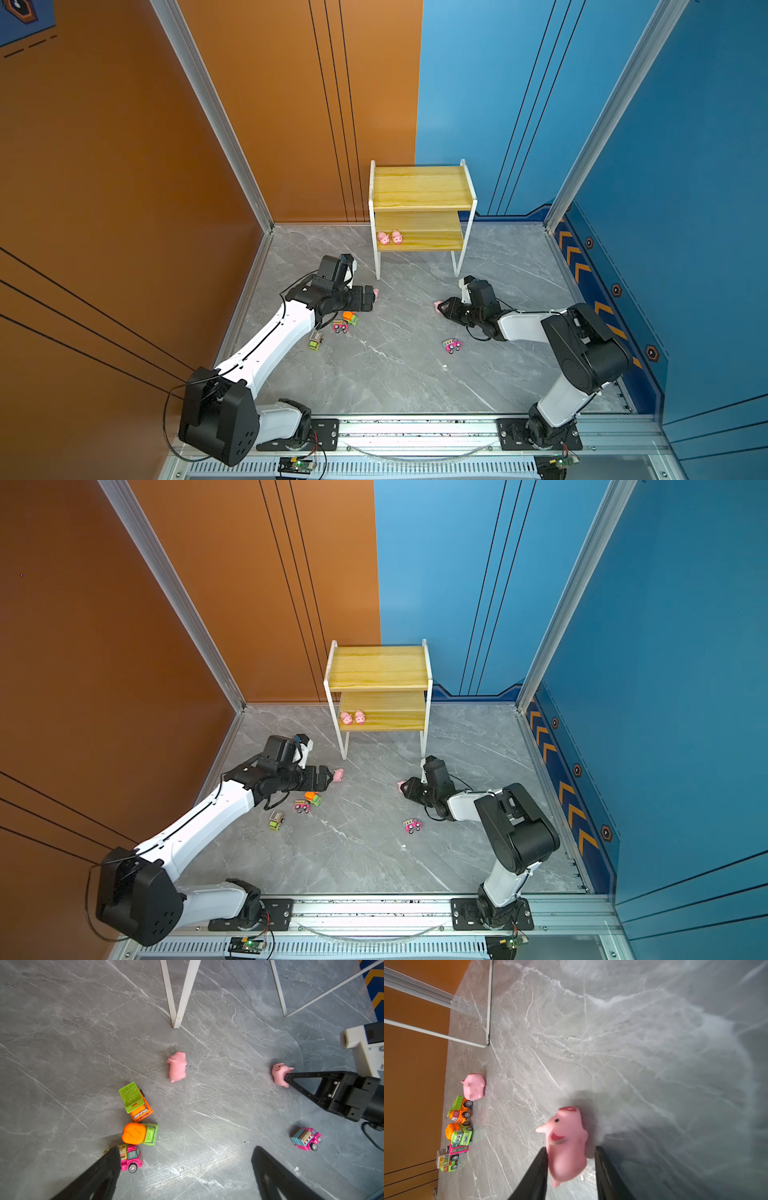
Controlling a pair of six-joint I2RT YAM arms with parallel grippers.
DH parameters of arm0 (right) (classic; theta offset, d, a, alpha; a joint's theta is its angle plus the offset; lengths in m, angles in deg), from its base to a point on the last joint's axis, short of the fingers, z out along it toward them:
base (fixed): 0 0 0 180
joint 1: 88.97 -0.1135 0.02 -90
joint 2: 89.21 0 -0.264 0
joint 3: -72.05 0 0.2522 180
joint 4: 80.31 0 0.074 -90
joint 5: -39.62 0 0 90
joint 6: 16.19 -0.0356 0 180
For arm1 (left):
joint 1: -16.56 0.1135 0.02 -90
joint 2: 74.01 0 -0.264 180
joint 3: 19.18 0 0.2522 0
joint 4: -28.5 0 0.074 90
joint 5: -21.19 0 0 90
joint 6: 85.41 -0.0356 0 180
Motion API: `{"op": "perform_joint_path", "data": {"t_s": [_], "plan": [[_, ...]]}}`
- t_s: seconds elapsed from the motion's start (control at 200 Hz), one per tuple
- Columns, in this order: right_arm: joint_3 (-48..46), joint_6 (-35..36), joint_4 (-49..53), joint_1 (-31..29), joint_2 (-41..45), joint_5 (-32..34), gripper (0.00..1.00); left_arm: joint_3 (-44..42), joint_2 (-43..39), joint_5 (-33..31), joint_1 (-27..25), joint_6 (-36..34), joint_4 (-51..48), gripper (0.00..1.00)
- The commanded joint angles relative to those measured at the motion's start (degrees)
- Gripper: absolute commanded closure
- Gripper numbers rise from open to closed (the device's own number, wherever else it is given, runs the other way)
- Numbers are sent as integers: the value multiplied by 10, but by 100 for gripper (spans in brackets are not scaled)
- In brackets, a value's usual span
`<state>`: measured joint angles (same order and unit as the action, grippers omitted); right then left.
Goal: Place and organize the plastic toys onto the shelf
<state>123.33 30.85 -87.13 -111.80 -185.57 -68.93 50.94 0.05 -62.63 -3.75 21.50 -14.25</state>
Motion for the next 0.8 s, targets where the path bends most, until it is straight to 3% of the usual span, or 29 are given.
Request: {"op": "perform_joint_path", "data": {"t_s": [0.0,0.22,0.38,0.581,0.796], "plan": [[-10,6,50,10,32,13,58,16,2,1,2,-7,-13,0],[-18,44,102,23,82,41,56,16,1,2,2,-6,-13,0],[-7,89,164,13,110,109,57,16,-1,3,1,-6,-13,0],[12,109,196,-10,98,172,64,14,-3,2,0,-6,-13,0],[32,106,191,-46,63,191,69,14,-2,2,-1,-6,-13,0]]}}
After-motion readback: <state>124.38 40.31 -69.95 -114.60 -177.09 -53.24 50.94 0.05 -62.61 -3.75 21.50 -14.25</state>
